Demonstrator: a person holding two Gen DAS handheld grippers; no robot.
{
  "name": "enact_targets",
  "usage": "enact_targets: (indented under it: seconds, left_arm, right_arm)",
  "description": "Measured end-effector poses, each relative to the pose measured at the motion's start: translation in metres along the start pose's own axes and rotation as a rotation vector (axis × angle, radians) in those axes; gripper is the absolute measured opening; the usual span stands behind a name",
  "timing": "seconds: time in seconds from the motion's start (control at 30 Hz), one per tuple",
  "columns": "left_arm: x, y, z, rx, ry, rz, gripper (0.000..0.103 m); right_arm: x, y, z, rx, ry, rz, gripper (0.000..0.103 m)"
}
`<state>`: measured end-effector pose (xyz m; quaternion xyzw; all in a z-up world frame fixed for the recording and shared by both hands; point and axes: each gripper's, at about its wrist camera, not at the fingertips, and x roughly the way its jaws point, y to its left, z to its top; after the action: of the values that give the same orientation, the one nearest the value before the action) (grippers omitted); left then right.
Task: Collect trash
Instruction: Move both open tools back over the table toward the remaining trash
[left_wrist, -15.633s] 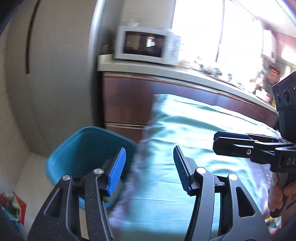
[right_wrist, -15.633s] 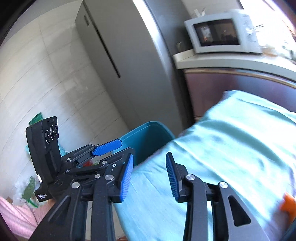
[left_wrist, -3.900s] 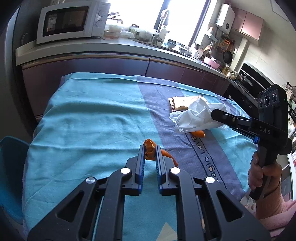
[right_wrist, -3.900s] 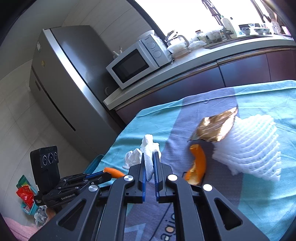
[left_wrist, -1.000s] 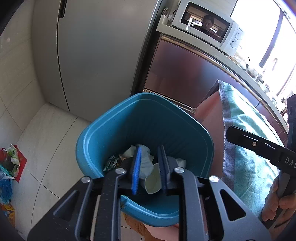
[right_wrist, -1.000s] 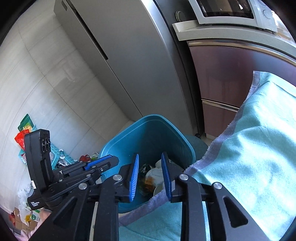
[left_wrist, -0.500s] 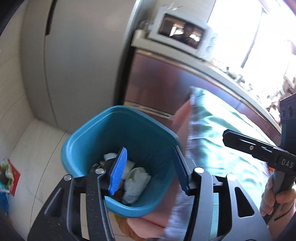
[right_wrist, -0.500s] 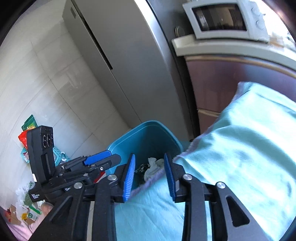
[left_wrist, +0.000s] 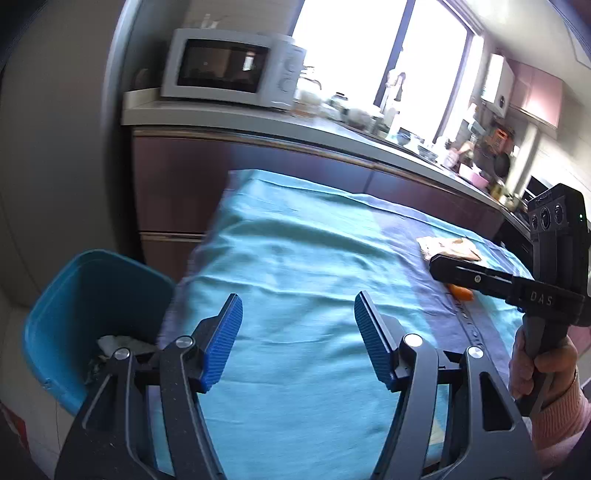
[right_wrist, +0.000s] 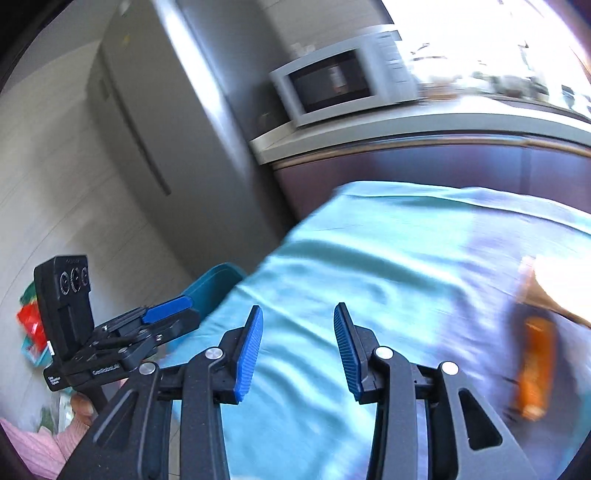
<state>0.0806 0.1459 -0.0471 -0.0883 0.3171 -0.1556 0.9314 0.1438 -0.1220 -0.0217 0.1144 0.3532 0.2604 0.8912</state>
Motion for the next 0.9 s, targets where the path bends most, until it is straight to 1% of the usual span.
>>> enact_targets:
  seconds: [0.17,0.3,0.5,0.63,0.73,0.83,0.9]
  left_arm:
    - [0.019,-0.041,-0.002,0.057,0.031,-0.059,0.063]
    - [0.036,-0.075,-0.002,0.099,0.054,-0.095,0.063]
    - [0.061,-0.117,0.002,0.159,0.089,-0.135,0.063]
    - [0.078,-0.141,0.002,0.188,0.112,-0.163,0.063]
    - [0.090,-0.158,0.003,0.210,0.129,-0.182,0.062]
    - [0.101,-0.175,0.002,0.229,0.156,-0.206,0.062]
    - [0.108,-0.187,-0.001,0.247,0.174,-0.219,0.062]
  right_arm:
    - [-0.035,-0.045,-0.010,0.083,-0.054,-0.094,0.038]
    - [-0.061,-0.078,-0.016,0.143,-0.098,-0.152,0.038]
    - [-0.077,-0.123,-0.013,0.225,-0.138,-0.204,0.038]
    - [-0.071,-0.146,-0.007,0.268,-0.132,-0.205,0.041]
    - [-0.064,-0.157,-0.002,0.293,-0.133,-0.192,0.041]
    - [-0.054,-0.161,0.003,0.308,-0.123,-0.172,0.041]
    - [-0.050,-0.163,0.004,0.313,-0.119,-0.160,0.037]
